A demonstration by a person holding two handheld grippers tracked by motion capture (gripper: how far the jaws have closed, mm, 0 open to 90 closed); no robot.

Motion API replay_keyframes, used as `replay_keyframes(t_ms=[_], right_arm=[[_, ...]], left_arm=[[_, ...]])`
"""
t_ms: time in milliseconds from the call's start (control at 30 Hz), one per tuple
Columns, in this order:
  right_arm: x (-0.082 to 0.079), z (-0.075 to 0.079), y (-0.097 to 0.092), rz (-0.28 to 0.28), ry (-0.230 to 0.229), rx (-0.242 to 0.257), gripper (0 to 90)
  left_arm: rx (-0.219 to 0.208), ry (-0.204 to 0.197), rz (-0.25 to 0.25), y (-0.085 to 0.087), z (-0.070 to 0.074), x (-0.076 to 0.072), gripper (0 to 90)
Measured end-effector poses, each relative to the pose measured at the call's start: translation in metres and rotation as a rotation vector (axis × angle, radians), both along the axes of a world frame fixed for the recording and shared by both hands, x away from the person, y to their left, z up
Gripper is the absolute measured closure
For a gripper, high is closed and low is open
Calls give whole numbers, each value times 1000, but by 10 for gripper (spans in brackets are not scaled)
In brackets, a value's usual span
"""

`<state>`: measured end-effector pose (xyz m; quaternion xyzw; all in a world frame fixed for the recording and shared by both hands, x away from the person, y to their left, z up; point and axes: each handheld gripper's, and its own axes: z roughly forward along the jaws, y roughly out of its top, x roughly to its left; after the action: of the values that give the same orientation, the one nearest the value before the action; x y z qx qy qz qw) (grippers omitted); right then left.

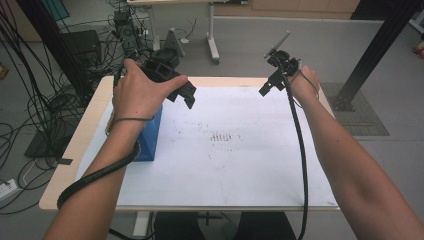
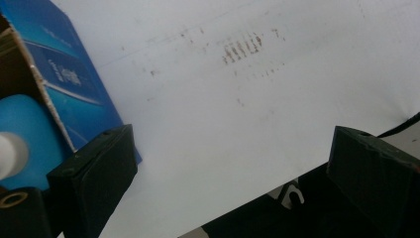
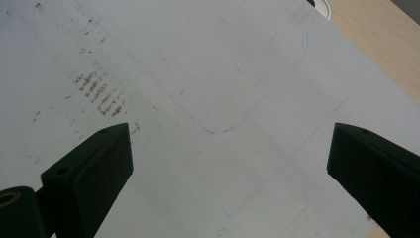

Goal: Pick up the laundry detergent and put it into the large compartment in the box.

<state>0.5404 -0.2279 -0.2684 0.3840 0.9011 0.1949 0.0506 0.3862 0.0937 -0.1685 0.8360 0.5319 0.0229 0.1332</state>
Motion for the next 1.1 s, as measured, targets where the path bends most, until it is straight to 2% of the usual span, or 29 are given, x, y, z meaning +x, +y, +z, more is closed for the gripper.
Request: replay_keyframes(t_ms=[133,333,767,1100], right_arm=[[-2,0,-2,-2,-3,3,39],[-4,-3,-2,-2,6,-2,39],[-7,-3,1,9,5,-3,39],[-7,0,-1,8,1,-9,39]], left_arm=[[-16,9,-26,-10,-9,-5,56],[-11,32,-61,-22,-24,-11,56],[-4,94,-76,-36,-68,-8,56],[-10,133,-84,-42,-95,-5,56]])
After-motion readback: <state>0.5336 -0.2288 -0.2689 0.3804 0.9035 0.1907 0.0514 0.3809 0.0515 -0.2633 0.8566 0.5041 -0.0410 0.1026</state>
